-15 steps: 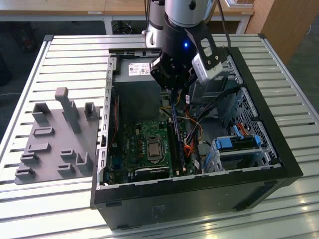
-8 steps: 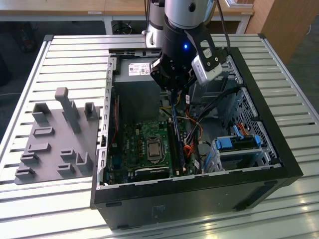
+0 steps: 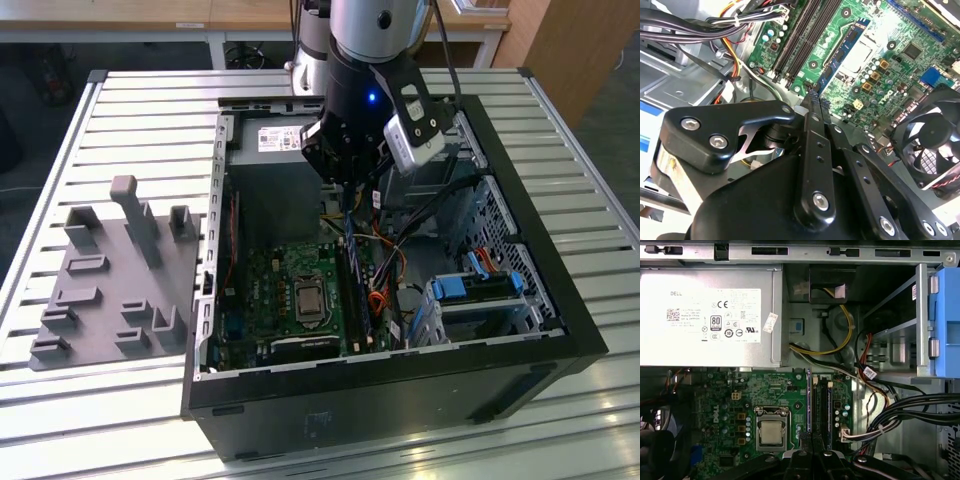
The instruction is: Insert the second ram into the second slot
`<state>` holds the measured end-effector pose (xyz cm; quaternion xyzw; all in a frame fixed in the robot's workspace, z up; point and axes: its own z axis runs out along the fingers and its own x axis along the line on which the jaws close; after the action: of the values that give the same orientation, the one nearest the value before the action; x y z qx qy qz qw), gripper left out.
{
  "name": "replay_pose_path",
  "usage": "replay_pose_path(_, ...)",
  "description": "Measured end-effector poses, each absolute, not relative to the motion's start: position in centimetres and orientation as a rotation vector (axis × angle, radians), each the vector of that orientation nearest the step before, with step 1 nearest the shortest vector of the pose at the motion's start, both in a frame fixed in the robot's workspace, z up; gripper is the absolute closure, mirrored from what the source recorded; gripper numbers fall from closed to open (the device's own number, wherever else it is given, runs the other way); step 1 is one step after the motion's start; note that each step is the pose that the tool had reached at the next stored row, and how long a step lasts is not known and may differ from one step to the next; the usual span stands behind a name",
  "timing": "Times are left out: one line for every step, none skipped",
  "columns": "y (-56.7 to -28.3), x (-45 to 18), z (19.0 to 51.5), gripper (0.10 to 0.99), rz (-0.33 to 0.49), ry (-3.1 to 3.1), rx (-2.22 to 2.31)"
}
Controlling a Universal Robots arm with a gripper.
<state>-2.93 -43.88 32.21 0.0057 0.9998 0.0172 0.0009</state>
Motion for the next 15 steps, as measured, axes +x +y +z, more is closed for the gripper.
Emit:
replay_pose_path(-43.88,-2.93,32.17,0.973,0.054,3.139,0.018)
replay_pose_path(-43.89,-2.93,32.13,0.973,0.054,3.139,0.018)
replay_pose_path(-43.89,-2.94,32.08,0.973,0.054,3.139,0.018)
replay_pose_path(-43.88,-2.93,32.04,0.973,0.054,3.139,0.018)
replay_pose_path(-43.89,-2.93,32.00,0.973,0.054,3.139,0.018)
replay_pose_path(-43.89,-2.94,31.95,0.973,0.054,3.139,0.018)
replay_pose_path(-43.89,-2.94,31.90,0.973,0.054,3.139,0.018)
replay_pose_path(-43.90,-2.94,31.83,0.973,0.054,3.139,0.018)
replay_pose_path(-43.90,-2.94,31.77,0.973,0.054,3.139,0.018)
replay_pose_path(-43.91,-2.94,31.70,0.973,0.054,3.139,0.018)
replay_pose_path(-43.91,-2.94,31.63,0.973,0.054,3.139,0.018)
replay_pose_path(-43.92,-2.94,31.57,0.973,0.054,3.139,0.018)
replay_pose_path(-43.92,-2.93,31.52,0.973,0.054,3.139,0.018)
replay_pose_path(-43.92,-2.93,31.48,0.973,0.054,3.139,0.018)
replay_pose_path(-43.92,-2.93,31.46,0.973,0.054,3.139,0.018)
